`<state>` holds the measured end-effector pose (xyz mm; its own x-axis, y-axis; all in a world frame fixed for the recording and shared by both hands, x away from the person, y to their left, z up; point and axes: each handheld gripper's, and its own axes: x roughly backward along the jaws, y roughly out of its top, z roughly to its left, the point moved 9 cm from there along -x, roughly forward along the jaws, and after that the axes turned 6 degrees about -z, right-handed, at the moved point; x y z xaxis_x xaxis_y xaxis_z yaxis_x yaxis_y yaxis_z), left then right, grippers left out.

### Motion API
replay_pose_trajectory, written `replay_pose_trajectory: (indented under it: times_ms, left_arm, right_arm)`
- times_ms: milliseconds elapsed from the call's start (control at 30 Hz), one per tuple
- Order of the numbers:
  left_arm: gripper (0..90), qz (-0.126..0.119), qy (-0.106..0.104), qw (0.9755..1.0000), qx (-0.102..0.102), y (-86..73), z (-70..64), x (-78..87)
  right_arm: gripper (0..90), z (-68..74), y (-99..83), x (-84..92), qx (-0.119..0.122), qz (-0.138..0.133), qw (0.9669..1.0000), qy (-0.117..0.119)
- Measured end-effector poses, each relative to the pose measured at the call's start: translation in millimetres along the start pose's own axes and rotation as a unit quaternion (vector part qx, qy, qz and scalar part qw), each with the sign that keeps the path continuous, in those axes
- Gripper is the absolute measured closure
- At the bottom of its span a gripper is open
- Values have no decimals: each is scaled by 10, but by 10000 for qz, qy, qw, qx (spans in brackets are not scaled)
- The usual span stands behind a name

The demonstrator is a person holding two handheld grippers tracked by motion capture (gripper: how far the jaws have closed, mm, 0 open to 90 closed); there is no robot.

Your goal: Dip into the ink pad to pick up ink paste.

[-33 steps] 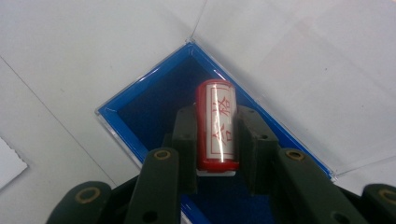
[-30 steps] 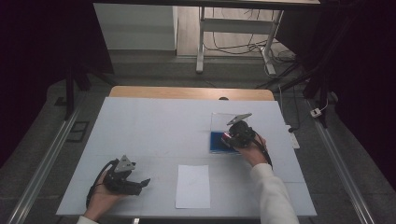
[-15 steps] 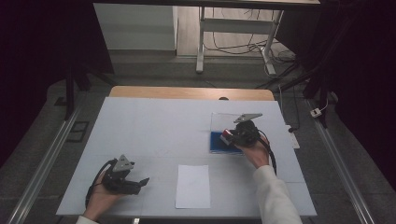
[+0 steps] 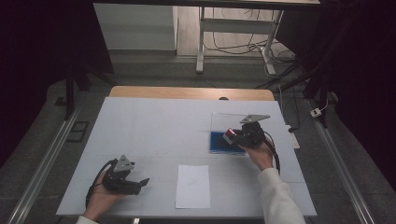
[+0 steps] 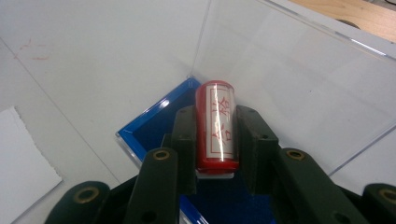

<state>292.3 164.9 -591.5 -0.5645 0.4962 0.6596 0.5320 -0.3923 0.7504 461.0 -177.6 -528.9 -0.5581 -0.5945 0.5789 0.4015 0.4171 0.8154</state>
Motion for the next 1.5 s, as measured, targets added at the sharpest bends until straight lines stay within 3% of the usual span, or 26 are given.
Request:
replay_pose_trajectory:
  times_ms: [400,667,1300,1500]
  left_arm:
    - [160,21,9,10000,-18,0,-9,-8]
    - [160,25,6,10000,-25,0,-14,-8]
    - [161,23,23,10000,-50,2,-16,-6]
    - [165,10,35,10000,-30,4,-8,0]
  right_arm:
    - [701,61,14,257,-9,-451,9990,72]
    - [701,161,8,411,-68,-729,9970,242]
    - [701,450,-54,508,394,-730,9954,469]
    - [701,538,-43,541,429,-771,9945,562]
